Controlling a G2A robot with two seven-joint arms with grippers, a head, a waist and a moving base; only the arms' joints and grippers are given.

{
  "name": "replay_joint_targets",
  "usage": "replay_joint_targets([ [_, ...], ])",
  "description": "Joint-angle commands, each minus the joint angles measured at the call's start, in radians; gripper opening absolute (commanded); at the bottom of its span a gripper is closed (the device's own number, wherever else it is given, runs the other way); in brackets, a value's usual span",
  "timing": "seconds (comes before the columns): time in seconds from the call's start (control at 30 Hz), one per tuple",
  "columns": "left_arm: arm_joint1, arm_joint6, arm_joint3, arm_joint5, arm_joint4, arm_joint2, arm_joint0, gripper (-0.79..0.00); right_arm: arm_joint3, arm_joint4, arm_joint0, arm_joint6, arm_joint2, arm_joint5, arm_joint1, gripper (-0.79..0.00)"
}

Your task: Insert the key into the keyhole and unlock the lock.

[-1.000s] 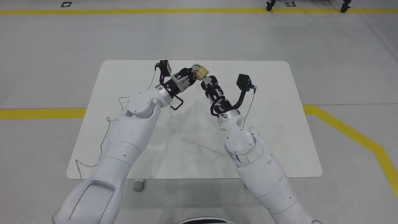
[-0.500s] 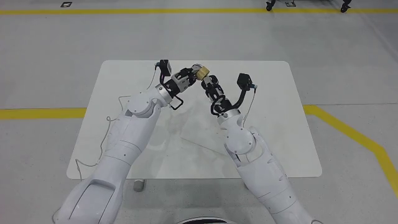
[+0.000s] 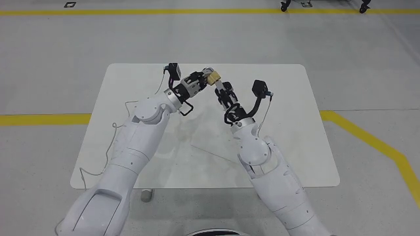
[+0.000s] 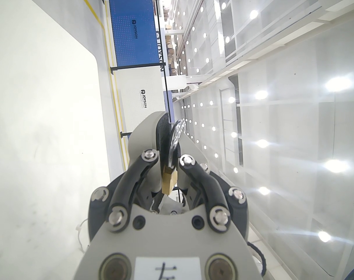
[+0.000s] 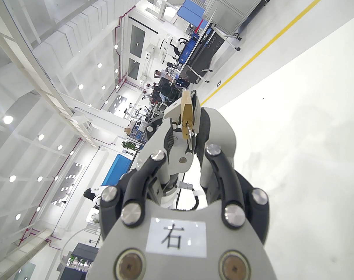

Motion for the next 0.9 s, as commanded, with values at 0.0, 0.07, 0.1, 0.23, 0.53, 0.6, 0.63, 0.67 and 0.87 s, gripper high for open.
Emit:
replay_joint_targets([
  [0.0, 0.0, 0.006, 0.002, 0.001, 0.002, -0.002, 0.0, -0.785, -0.005, -0.001, -0.011, -0.001, -0.001, -0.006, 0.001, -0.588],
  [0.07, 0.001, 0.015, 0.002, 0.003, 0.01, -0.001, 0.0, -0.785, -0.014, -0.005, -0.022, 0.001, -0.003, -0.014, 0.002, -0.582],
  [0.1, 0.001, 0.016, 0.001, 0.003, 0.011, -0.001, 0.0, -0.785, -0.017, -0.009, -0.027, 0.002, -0.003, -0.017, 0.002, -0.582],
  [0.23, 0.0, 0.016, -0.002, 0.0, 0.018, 0.003, 0.001, -0.785, -0.025, -0.022, -0.035, -0.001, -0.002, -0.009, 0.004, -0.668],
  [0.53, 0.001, 0.015, -0.003, -0.009, 0.026, 0.002, 0.003, -0.785, 0.0, -0.022, -0.005, -0.001, -0.004, 0.013, 0.0, -0.785],
  [0.6, 0.001, 0.014, -0.004, -0.009, 0.029, 0.003, 0.003, -0.785, 0.007, -0.02, 0.005, 0.001, -0.006, 0.018, -0.001, -0.785],
  [0.63, 0.002, 0.013, -0.006, -0.009, 0.031, 0.004, 0.003, -0.785, 0.011, -0.019, 0.011, 0.002, -0.006, 0.021, -0.001, -0.785],
  [0.67, 0.002, 0.013, -0.008, -0.009, 0.032, 0.004, 0.002, -0.785, 0.014, -0.018, 0.015, 0.002, -0.005, 0.022, -0.002, -0.785],
  [0.87, 0.002, 0.021, -0.017, -0.008, 0.034, 0.0, 0.001, -0.785, 0.018, -0.001, 0.018, 0.005, 0.0, 0.018, -0.003, -0.511],
])
